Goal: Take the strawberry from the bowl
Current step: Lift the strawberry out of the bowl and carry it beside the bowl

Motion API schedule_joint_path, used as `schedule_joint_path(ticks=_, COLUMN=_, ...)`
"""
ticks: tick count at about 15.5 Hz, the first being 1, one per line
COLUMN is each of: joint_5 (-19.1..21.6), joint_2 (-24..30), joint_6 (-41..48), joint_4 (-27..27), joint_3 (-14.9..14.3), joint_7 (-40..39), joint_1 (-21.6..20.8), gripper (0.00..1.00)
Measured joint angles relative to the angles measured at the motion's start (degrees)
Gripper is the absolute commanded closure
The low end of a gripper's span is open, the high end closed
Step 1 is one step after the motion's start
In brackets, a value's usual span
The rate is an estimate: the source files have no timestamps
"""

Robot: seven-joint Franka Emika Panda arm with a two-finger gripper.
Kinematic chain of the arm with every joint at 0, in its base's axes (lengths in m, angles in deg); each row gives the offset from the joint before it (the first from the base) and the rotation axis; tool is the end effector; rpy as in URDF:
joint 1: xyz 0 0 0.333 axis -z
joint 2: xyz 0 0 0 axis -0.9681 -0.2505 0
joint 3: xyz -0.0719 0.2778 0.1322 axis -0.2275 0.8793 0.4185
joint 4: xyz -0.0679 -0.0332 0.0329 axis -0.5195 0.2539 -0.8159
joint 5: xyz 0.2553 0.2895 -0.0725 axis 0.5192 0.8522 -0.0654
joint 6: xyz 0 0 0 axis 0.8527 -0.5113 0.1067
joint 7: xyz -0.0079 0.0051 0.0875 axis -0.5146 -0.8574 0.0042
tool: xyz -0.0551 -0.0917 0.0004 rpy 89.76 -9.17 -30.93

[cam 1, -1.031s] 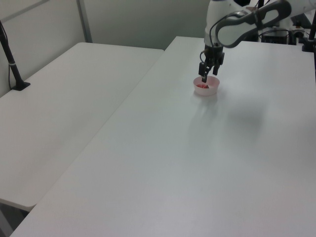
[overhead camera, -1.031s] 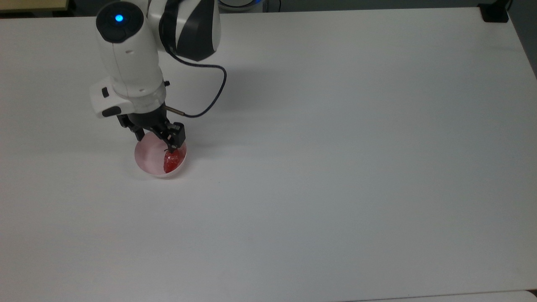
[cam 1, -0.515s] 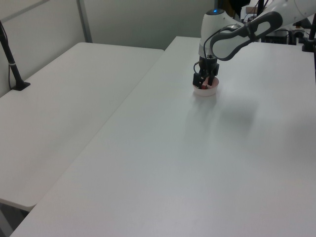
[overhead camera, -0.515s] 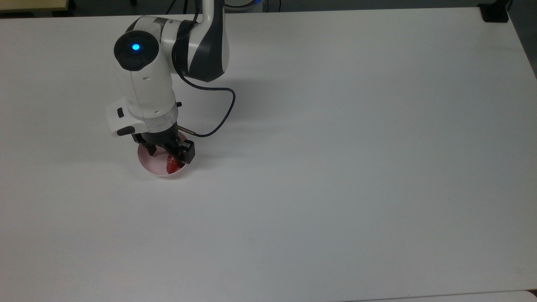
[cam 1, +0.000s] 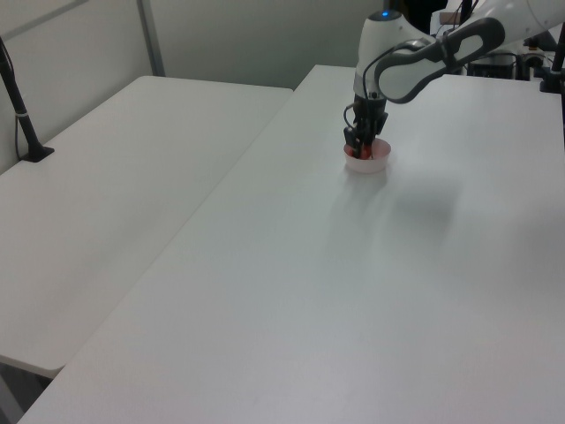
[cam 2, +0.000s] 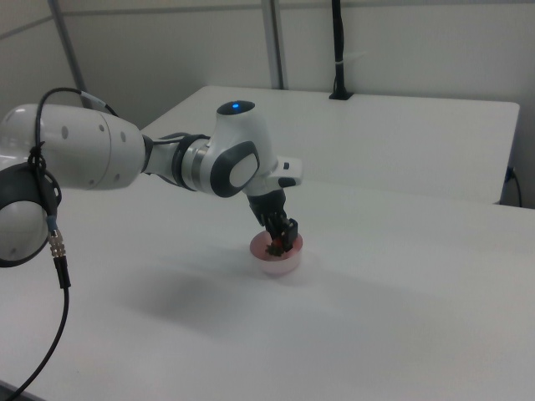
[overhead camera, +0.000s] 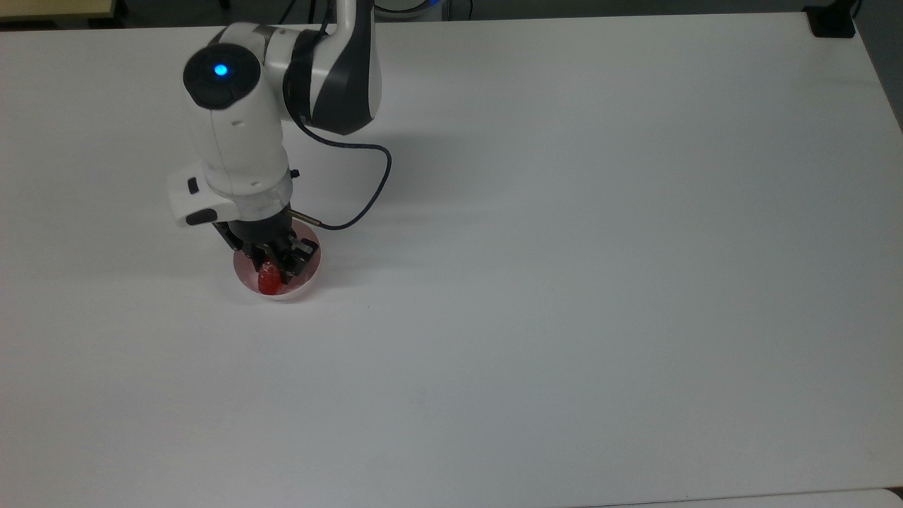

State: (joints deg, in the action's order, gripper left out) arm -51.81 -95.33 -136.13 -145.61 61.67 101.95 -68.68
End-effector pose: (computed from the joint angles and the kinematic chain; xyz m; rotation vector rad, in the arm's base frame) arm 0.6935 -0.1081 0.3360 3.0214 -0.5810 0.2682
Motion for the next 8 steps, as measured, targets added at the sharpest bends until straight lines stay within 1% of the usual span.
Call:
schedule_joint_path(ticks=2, joint_5=0.0, joint_2=1.6, joint_6=0.3, joint_4=0.2, joint_3=0.0, joint_7=-0.5, joint_1=0.5, gripper=0.69)
schedule_joint_path(ticks=5, joint_5=0.0, joint_2=4.3, joint_6=2.9, joint_4=0.3, joint_3=0.0, joint_7=-3.7, joint_1=2.1, gripper=0.68)
schedule_joint_path(ticks=8, joint_5=0.0, joint_2=5.6, joint_6=3.7, joint_4=0.2, joint_3=-0.1, joint_7=-10.4, joint_1=4.8, gripper=0.68)
